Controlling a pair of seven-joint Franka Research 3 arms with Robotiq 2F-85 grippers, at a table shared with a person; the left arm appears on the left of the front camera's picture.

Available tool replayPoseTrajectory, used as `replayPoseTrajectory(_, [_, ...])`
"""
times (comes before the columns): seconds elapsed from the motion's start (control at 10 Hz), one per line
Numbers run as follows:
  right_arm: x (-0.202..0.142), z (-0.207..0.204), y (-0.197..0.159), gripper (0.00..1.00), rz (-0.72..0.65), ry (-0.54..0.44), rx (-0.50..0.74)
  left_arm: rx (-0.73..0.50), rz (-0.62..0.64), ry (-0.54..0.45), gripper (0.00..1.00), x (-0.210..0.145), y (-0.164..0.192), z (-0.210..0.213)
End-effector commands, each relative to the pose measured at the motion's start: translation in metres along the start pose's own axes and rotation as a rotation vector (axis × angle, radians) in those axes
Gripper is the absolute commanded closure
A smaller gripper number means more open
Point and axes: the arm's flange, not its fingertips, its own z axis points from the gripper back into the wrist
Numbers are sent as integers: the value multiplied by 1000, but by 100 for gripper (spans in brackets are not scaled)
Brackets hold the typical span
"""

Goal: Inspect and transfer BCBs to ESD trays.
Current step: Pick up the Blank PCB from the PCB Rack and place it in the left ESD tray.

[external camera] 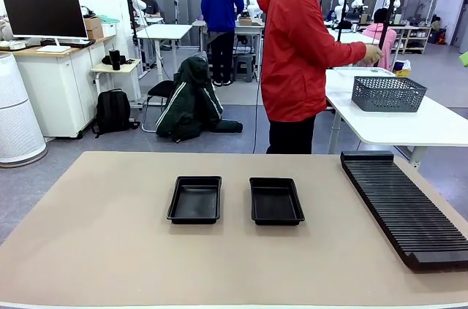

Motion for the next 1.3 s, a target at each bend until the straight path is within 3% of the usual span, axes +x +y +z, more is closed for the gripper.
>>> replayPoseTrajectory(0.0, [1, -1, 1, 0, 5, 2, 11, 3, -2, -5, 0, 0, -1, 1])
replayPoseTrajectory(1.2, [1, -1, 1, 0, 5, 2, 11, 3, -2, -5, 0, 0, -1, 1])
